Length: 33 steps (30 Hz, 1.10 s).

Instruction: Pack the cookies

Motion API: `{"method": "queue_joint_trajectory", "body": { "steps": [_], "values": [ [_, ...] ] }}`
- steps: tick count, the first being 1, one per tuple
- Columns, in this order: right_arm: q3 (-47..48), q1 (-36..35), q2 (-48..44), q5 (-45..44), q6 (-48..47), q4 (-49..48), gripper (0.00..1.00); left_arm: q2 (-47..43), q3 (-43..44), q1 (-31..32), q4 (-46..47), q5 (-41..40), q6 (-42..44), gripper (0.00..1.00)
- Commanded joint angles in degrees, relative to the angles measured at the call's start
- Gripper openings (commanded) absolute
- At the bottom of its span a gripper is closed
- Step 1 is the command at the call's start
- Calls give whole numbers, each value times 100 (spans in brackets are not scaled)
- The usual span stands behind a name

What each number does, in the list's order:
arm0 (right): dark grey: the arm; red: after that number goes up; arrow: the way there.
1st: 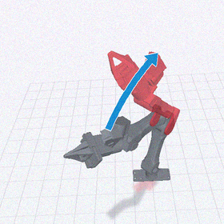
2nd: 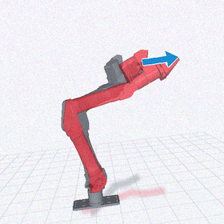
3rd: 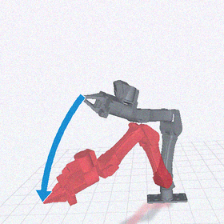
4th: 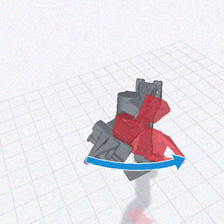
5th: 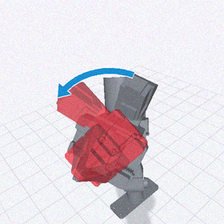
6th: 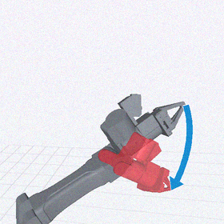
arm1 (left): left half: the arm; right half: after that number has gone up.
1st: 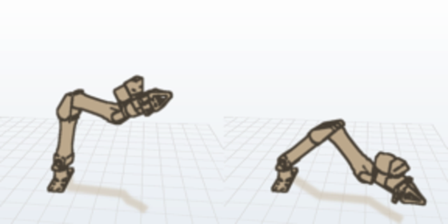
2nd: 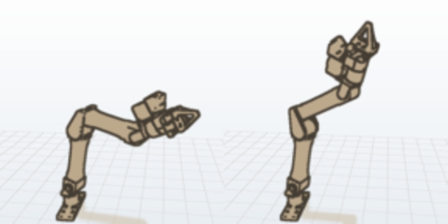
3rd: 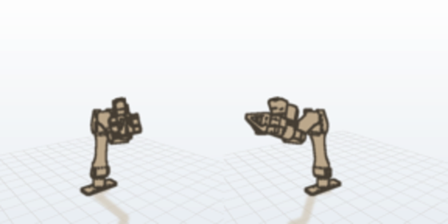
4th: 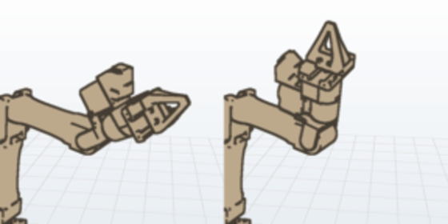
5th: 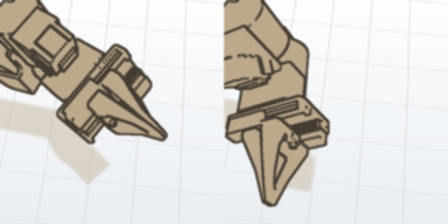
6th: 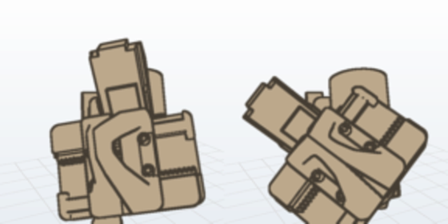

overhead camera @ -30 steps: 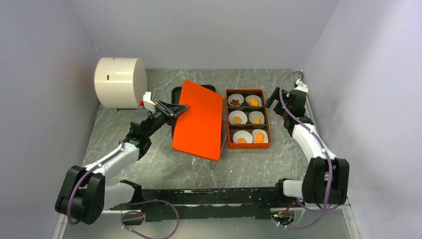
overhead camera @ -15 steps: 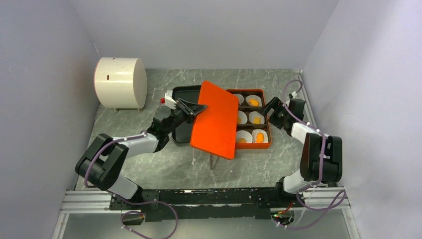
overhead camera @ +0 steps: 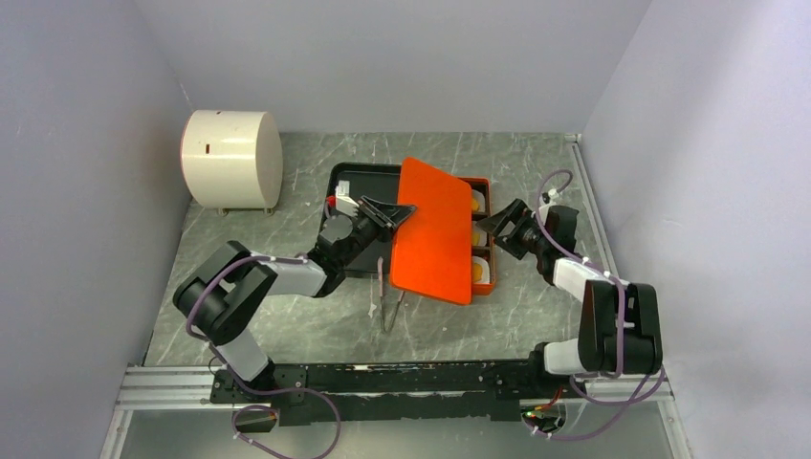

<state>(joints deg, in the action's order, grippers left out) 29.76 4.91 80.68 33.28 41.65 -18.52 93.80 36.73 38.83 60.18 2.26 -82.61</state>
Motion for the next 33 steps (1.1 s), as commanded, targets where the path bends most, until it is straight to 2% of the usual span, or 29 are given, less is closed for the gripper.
{"method": "queue_joint_trajectory", "body": {
  "steps": [1,9,17,24,28,33],
  "values": [
    [0,-17,-577,-186,185,-232,92,263,335,189,1055,-586,-57,5],
    [524,106,-634,-634,-85,278,94,961,690,536,1660,-1119,-392,5],
    [948,160,-591,-941,-320,606,96,1394,1237,691,1398,-1373,-344,5],
    [1029,160,-290,-947,-553,670,95,2250,1745,711,1489,-1229,-574,5],
    [925,162,-26,-743,-544,495,94,2528,1687,720,1651,-1207,-721,5],
    [837,136,328,-535,-622,409,90,2405,1368,721,1575,-1382,-589,5]
  ]
}}
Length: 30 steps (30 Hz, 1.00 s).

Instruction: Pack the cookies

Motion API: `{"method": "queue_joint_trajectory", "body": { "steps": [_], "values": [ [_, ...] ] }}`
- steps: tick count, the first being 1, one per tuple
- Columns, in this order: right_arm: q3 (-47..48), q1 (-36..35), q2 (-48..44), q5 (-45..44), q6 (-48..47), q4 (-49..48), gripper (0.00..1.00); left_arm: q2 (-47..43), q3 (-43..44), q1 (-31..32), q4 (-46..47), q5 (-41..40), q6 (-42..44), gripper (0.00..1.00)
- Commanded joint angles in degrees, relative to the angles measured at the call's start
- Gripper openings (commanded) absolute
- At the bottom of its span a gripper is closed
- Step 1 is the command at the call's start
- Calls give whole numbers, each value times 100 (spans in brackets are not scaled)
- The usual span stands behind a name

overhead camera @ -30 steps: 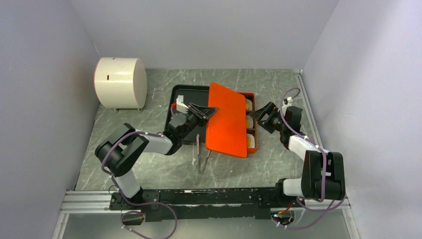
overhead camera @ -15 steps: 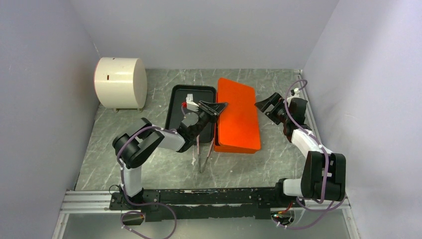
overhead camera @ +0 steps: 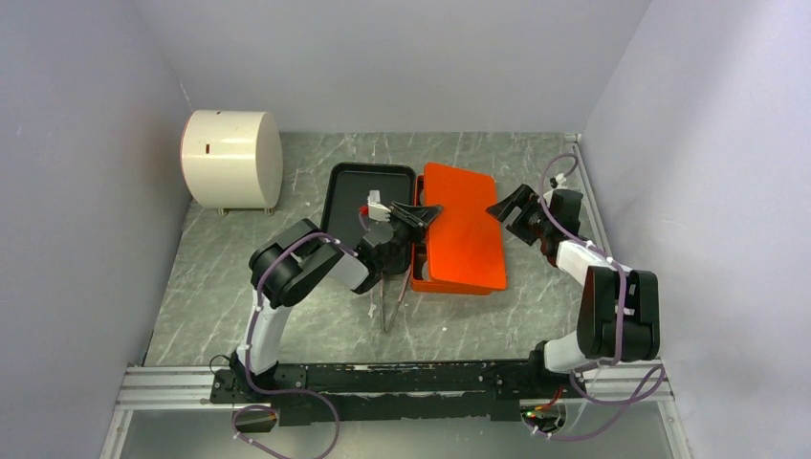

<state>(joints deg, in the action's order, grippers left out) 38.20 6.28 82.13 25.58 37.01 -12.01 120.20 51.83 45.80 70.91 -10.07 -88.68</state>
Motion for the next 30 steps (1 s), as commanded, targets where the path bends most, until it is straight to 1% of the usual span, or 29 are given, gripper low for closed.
{"method": "queue_joint_trajectory", "body": {
  "steps": [1,5,7,9,11,15,18,20,22,24,28,30],
  "values": [
    [-36,-9,249,283,-167,-267,89,-275,-181,19,410,-178,44,5],
    [-8,-116,456,449,-201,-255,84,-371,-188,11,71,-179,238,5],
    [26,-180,479,444,-212,-218,82,-371,-105,-4,-243,-24,274,5],
    [55,-233,465,407,-212,-183,80,-333,-107,-4,-318,80,247,6],
    [80,-279,426,323,-202,-126,78,-354,-121,-8,-442,108,234,12],
    [142,-348,375,151,-150,-44,74,-643,-35,-82,-1268,133,482,26],
    [213,-468,397,-20,-108,6,70,-981,106,-106,-2133,21,886,37],
    [279,-590,423,-124,-82,26,68,-1181,335,-106,-2882,-88,1312,42],
    [338,-602,443,-240,-55,60,67,-1323,608,-114,-3661,-179,1653,47],
    [406,-767,453,-353,-29,75,66,-1418,813,-108,-4165,-270,1889,50],
    [575,-810,456,-554,-67,192,66,-1576,919,-119,-4744,-534,2187,53],
    [718,-825,502,-594,-132,308,67,-1664,986,-122,-5015,-702,2377,57]
  ]
}}
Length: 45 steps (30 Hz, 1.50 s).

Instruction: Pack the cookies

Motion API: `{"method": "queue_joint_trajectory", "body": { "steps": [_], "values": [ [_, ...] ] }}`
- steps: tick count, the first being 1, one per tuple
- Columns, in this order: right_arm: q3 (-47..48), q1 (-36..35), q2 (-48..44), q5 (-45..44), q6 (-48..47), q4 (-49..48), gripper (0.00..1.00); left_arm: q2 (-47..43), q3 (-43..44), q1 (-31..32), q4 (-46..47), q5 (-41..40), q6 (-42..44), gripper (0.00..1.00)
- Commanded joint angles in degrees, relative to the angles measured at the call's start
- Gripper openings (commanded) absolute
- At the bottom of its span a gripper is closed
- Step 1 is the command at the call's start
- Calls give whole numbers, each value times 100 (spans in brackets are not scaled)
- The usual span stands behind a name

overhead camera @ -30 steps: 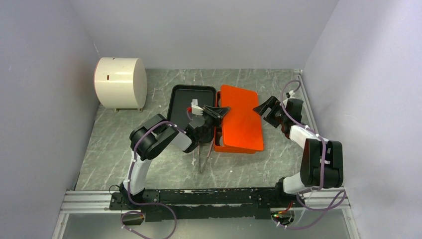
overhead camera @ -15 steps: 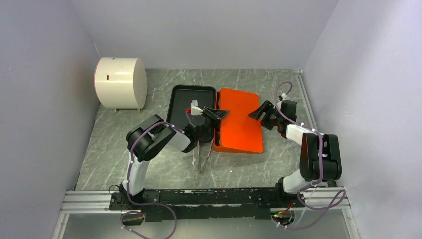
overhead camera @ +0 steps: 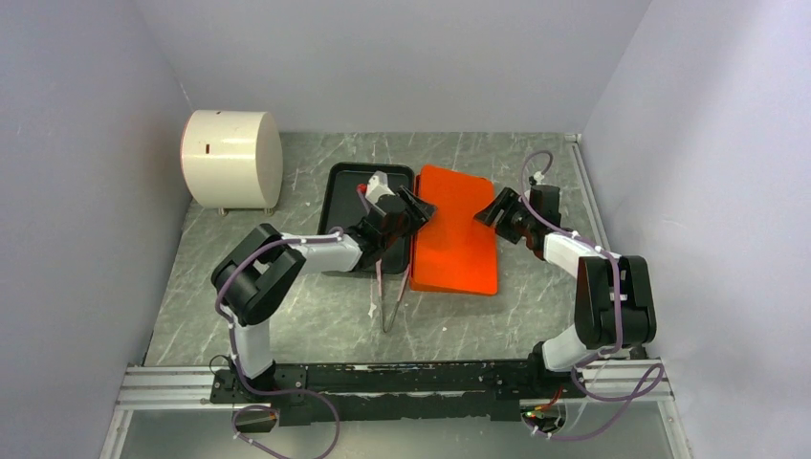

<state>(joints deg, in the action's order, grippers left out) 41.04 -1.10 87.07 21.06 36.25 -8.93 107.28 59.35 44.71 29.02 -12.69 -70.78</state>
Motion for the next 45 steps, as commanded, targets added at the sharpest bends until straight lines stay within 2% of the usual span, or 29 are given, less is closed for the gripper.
{"method": "queue_joint_trajectory", "body": {
  "steps": [1,8,15,23,33,39,45],
  "values": [
    [494,-95,23,-163,-93,60,67,-415,287,-8,-994,-497,669,59],
    [741,-167,183,-232,-212,198,67,-532,507,-72,-1744,-699,1110,62],
    [833,-247,363,-369,-241,240,68,-336,775,-269,-2214,-473,1489,61],
    [929,-259,341,-602,-347,371,68,-142,1039,-322,-2124,-45,1752,57],
    [1171,-253,162,-776,-646,757,68,96,1427,-383,-2209,91,1542,59],
    [1138,-256,-357,-876,-922,1130,77,-478,1276,-436,-2739,-227,2012,62],
    [826,-254,-821,-783,-1067,1349,83,-1037,878,-432,-3461,-25,2500,63]
  ]
}}
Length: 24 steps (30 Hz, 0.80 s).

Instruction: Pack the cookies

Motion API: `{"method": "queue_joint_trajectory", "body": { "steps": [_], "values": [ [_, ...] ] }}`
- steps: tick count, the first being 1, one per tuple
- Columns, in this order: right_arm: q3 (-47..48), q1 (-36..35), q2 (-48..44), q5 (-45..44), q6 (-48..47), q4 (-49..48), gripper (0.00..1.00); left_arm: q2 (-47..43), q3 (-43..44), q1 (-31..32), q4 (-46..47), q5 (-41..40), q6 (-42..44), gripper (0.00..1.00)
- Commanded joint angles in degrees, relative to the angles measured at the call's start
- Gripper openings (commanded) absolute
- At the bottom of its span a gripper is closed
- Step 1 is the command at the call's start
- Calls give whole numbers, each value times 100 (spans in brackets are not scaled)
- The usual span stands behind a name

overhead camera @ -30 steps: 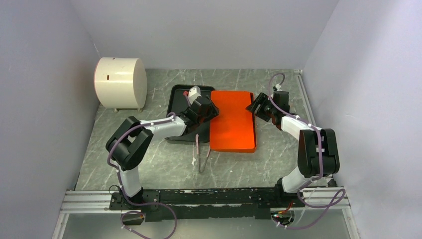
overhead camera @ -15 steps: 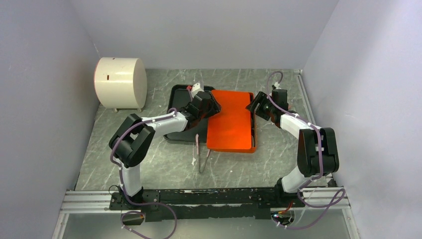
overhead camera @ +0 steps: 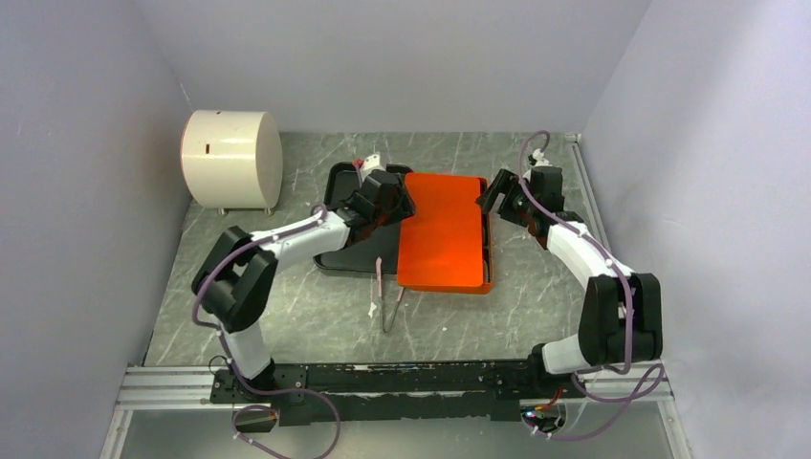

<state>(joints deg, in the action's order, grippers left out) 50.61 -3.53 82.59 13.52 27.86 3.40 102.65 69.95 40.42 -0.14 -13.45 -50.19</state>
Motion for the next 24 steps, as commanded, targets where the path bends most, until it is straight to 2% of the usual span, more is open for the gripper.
{"method": "queue_joint_trajectory", "body": {
  "steps": [1,5,12,24],
  "values": [
    [-177,-16,-435,-14,-241,143,83,-696,-293,0,-604,142,504,63],
    [-245,-16,-612,55,-337,264,84,-1204,-850,91,-689,395,933,64],
    [-399,-33,-856,125,-408,210,84,-2097,-1829,557,-466,489,2655,66],
    [-547,-34,-889,209,-388,65,84,-2589,-2826,1078,429,919,4297,65]
  ]
}}
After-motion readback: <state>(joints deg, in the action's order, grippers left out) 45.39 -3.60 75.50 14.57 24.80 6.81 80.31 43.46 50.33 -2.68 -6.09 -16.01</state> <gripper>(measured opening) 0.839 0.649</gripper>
